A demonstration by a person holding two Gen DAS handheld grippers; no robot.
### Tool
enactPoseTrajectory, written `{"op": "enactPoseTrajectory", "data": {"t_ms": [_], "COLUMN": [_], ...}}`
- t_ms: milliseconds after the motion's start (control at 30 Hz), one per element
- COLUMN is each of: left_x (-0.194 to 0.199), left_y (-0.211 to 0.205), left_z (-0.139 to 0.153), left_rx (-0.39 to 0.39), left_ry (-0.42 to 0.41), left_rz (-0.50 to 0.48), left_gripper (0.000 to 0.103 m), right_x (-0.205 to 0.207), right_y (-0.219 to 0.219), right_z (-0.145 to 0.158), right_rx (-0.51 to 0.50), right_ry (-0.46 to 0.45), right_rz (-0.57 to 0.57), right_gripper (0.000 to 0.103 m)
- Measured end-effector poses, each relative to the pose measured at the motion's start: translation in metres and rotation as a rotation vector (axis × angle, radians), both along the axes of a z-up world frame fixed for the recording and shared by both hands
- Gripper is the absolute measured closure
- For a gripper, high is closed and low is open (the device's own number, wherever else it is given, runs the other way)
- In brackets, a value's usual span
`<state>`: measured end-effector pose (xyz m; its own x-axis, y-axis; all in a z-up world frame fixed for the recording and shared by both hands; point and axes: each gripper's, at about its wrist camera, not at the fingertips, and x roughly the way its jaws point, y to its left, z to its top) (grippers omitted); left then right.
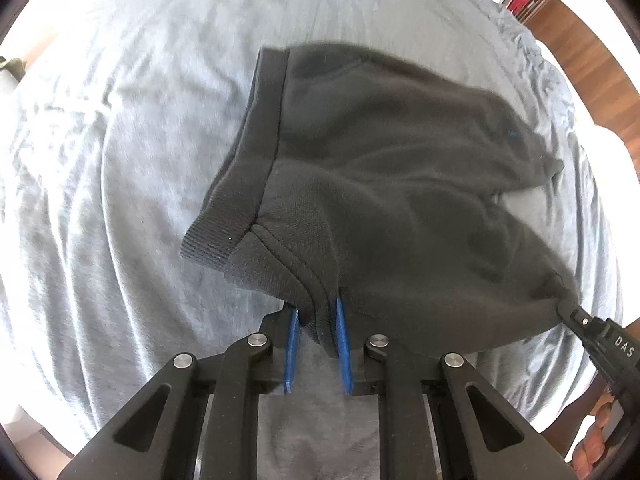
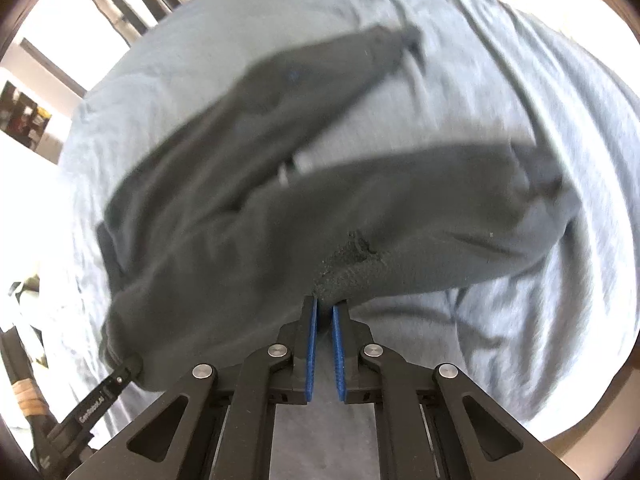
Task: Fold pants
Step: 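Lift the waistband with both grippers and fold it over toward the cuffs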
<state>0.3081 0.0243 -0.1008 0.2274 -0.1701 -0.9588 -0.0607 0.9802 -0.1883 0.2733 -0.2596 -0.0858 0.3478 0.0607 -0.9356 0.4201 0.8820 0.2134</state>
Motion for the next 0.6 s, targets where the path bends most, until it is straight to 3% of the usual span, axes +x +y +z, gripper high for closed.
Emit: {"op": "enactPoseTrajectory", "data": {"t_ms": [267, 600], "left_x": [0.023, 0.070], "left_y": [0.019, 0.016], "left_z": [0.039, 0.056], "left_rx": [-0.050, -0.060], "left_ry": [-0.054, -0.128], "left_rz": [0.056, 0.083], "left_gripper": [0.086, 0.086], "right_x": [0.028, 0.089], "right_y": [0.004, 0.007], "right_z": [0.043, 0.057], "right_rx": [-0.014, -0.043], "right_ry": [-0.133, -0.232], "right_rz": [0.015, 0.038], "right_gripper": [0.096, 0.096]}}
